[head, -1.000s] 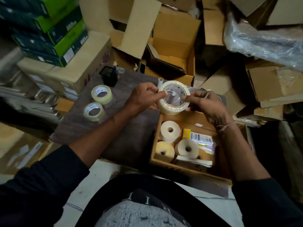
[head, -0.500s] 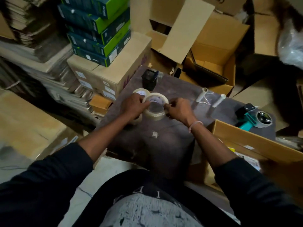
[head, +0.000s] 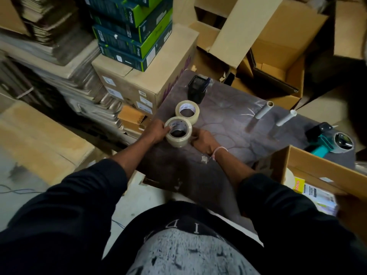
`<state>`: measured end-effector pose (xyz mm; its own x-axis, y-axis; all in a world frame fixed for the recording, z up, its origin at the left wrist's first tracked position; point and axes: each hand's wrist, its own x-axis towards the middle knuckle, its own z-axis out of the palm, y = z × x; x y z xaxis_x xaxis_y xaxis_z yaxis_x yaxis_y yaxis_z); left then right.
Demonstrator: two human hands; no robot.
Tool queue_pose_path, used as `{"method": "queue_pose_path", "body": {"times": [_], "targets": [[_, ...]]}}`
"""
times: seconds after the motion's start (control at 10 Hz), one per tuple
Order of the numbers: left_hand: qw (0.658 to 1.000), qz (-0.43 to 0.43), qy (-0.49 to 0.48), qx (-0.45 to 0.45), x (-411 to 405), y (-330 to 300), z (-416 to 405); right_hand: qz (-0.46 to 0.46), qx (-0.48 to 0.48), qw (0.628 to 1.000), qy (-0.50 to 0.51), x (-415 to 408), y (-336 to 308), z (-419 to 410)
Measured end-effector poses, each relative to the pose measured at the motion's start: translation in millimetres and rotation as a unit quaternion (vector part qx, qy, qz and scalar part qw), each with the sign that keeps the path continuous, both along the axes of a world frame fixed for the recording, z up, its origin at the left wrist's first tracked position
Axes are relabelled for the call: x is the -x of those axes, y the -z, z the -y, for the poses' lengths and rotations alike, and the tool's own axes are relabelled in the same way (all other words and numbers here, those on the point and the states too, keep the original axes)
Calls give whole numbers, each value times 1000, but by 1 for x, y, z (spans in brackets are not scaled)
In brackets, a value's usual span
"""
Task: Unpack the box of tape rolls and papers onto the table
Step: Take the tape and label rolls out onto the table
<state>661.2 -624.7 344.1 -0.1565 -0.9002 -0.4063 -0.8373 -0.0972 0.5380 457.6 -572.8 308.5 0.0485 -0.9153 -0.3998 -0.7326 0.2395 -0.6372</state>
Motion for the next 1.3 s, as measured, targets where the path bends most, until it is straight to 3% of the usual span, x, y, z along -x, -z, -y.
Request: {"method": "queue_pose_path", "body": {"times": [0.1,0.2,0.3,0.4,0.5,0.6,0.7,0.8,0.9,1.0,1.1,1.2,1.3], "targets": [[999,-13,16,-28,-3,1,5,2,-1,1000,4,11,47,7],[999,16,34,-17,1,-5,3,24,22,999,5,8,16,-3],[996,29,48,76,12,-19,-5,15,19,999,27,10,-43,-19],[982,-88,60,158,41,-40,-17,6,31,998,51,40,-69,-27],[964,-191,80,167,78,-51,-30,204,29,967,150,77,-109,-40],[958,-252,80,113,119,-56,-42,180,78,961,197,119,-127,-65],[942,-312,104,71,165,-63,-60,217,87,940,249,167,-159,-106],[923,-358,132,56,213,-66,-86,188,59,954,224,211,-184,-149],[913,-366,173,42,253,-67,-115,93,-55,981,163,249,-181,-185],[910,-347,225,40,279,-64,-138,-33,-210,975,68,258,-138,-211],[914,-330,229,48,291,-59,-151,-136,-256,957,17,243,-96,-222],[920,-328,205,60,294,-55,-152,-222,-206,953,-14,230,-78,-225],[923,-324,198,65,294,-53,-152,-251,-184,950,3,223,-72,-230]]}}
